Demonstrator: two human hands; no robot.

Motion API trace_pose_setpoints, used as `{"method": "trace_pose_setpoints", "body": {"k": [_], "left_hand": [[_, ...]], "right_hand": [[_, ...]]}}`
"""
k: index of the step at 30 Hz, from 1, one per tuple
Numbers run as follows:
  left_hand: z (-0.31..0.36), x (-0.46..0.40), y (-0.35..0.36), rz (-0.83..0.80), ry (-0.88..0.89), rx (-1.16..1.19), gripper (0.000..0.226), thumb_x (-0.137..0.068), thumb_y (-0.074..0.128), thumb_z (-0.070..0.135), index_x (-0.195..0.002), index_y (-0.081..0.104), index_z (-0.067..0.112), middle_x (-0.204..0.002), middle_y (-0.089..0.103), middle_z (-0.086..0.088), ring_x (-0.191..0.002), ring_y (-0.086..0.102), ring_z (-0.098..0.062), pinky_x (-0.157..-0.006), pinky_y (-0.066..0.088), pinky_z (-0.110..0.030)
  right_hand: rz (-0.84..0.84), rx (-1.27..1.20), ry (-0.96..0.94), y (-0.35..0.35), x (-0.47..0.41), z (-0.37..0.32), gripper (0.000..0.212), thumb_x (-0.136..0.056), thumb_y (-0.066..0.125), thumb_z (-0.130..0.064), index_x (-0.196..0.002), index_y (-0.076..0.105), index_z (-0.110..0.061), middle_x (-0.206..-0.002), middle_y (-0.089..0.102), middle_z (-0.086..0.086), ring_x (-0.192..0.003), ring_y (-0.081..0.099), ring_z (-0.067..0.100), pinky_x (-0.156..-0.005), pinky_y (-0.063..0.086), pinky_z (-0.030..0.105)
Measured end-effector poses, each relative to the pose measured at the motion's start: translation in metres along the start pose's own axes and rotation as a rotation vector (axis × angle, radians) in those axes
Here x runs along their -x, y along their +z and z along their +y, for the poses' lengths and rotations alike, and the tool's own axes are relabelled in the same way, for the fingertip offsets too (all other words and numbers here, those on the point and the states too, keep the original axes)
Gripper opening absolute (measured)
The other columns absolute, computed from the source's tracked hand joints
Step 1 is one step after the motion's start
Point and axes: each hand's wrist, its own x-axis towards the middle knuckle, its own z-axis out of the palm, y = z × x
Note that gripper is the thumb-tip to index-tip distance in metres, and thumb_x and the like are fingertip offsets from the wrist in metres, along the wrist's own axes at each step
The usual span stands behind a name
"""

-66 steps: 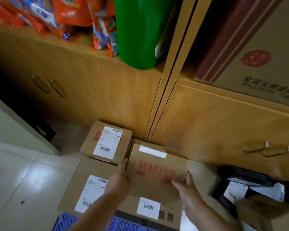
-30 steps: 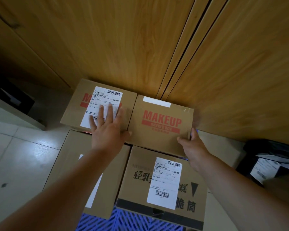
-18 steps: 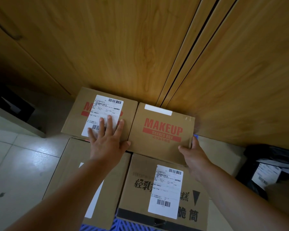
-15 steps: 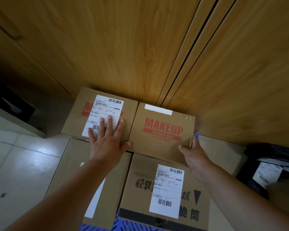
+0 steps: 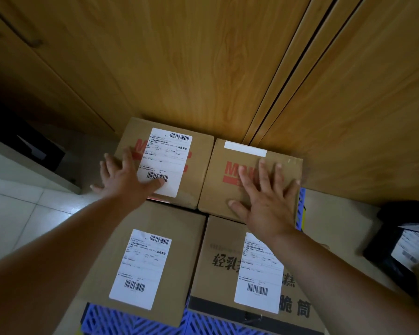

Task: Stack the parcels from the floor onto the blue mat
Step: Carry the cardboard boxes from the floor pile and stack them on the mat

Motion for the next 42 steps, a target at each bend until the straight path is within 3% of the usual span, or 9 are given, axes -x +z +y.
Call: {"method": "trace_pose_setpoints", "body": {"k": [3, 8, 14, 19, 25, 30, 33, 36, 42], "left_hand": [[-0.003, -0.004, 0.004, 0.005, 0.022, 0.038, 0.107, -0.069, 0.072, 0.059, -0.146, 0.002, 0.032, -0.151, 0.008, -0.012, -0.138, 0.011, -0.042, -0.105, 0.027, -0.065], [-0.001, -0.005, 0.006, 0.025, 0.031, 0.021, 0.106, -0.069, 0.071, 0.060, -0.145, 0.003, 0.031, -0.147, 0.013, -0.013, -0.135, 0.016, -0.041, -0.103, 0.033, -0.060], [-0.002, -0.007, 0.007, -0.046, 0.017, -0.011, 0.112, -0.074, 0.063, 0.064, -0.148, -0.013, 0.030, -0.155, -0.019, -0.013, -0.143, -0.008, -0.039, -0.112, 0.015, -0.060], [0.001, -0.001, 0.003, -0.080, 0.019, -0.038, 0.110, -0.076, 0.057, 0.067, -0.148, -0.016, 0.028, -0.154, -0.025, -0.015, -0.143, -0.016, -0.037, -0.112, 0.007, -0.062], [-0.008, 0.020, -0.004, 0.053, 0.084, 0.025, 0.108, -0.075, 0.056, 0.068, -0.150, -0.010, 0.027, -0.157, -0.018, -0.010, -0.144, -0.018, -0.029, -0.112, 0.001, -0.061], [-0.033, 0.088, 0.034, 0.261, 0.164, 0.127, 0.101, -0.081, 0.062, 0.052, -0.150, -0.007, 0.026, -0.159, -0.008, -0.006, -0.146, -0.011, -0.023, -0.116, -0.002, -0.047], [-0.037, 0.124, 0.066, 0.155, 0.156, 0.125, 0.093, -0.084, 0.063, 0.046, -0.149, -0.002, 0.033, -0.159, -0.006, -0.005, -0.146, -0.010, -0.024, -0.117, -0.001, -0.049], [-0.031, 0.149, 0.094, -0.136, 0.220, 0.019, 0.090, -0.087, 0.052, 0.052, -0.141, -0.019, 0.041, -0.153, -0.027, 0.000, -0.141, -0.025, -0.023, -0.115, -0.005, -0.052], [-0.023, 0.159, 0.127, -0.396, 0.348, -0.262, 0.094, -0.085, 0.048, 0.061, -0.136, -0.028, 0.038, -0.136, -0.046, 0.000, -0.131, -0.040, -0.030, -0.108, -0.008, -0.066]], "right_hand": [[0.040, 0.044, 0.012, 0.011, -0.002, 0.002, 0.083, -0.071, 0.000, -0.079, -0.145, -0.012, -0.045, -0.159, -0.017, 0.004, -0.143, -0.020, 0.036, -0.109, -0.010, 0.065], [0.056, 0.048, 0.002, 0.014, -0.003, 0.004, 0.084, -0.068, -0.010, -0.084, -0.143, -0.017, -0.045, -0.158, -0.018, 0.003, -0.143, -0.022, 0.035, -0.109, -0.010, 0.064], [0.045, 0.063, 0.008, 0.014, -0.004, 0.001, 0.082, -0.065, -0.020, -0.082, -0.138, -0.025, -0.045, -0.158, -0.021, 0.004, -0.142, -0.024, 0.036, -0.107, -0.012, 0.064], [0.003, 0.046, 0.014, 0.009, -0.002, 0.001, 0.084, -0.061, -0.023, -0.084, -0.135, -0.028, -0.047, -0.157, -0.024, 0.003, -0.141, -0.026, 0.036, -0.108, -0.013, 0.064], [0.099, -0.086, 0.015, 0.001, 0.017, 0.011, 0.085, -0.077, 0.011, -0.078, -0.149, -0.010, -0.037, -0.159, -0.015, 0.007, -0.144, -0.020, 0.029, -0.114, -0.011, 0.057], [0.271, -0.259, 0.452, 0.036, 0.094, 0.042, 0.091, -0.082, 0.038, -0.067, -0.145, 0.020, -0.004, -0.150, 0.024, 0.025, -0.140, 0.022, 0.039, -0.113, 0.020, 0.058], [0.017, -0.356, 0.638, 0.059, 0.129, 0.052, 0.107, -0.073, 0.066, -0.061, -0.149, 0.007, -0.014, -0.155, 0.010, 0.018, -0.143, 0.013, 0.037, -0.114, 0.021, 0.055], [-0.169, -0.436, 0.714, 0.071, 0.145, 0.058, 0.117, -0.067, 0.069, -0.064, -0.149, -0.006, -0.029, -0.157, -0.008, 0.007, -0.144, 0.008, 0.035, -0.110, 0.028, 0.055], [-0.228, -0.474, 0.652, 0.081, 0.148, 0.061, 0.113, -0.073, 0.067, -0.061, -0.148, -0.013, -0.036, -0.154, -0.017, 0.001, -0.138, 0.015, 0.039, -0.103, 0.036, 0.052]]}}
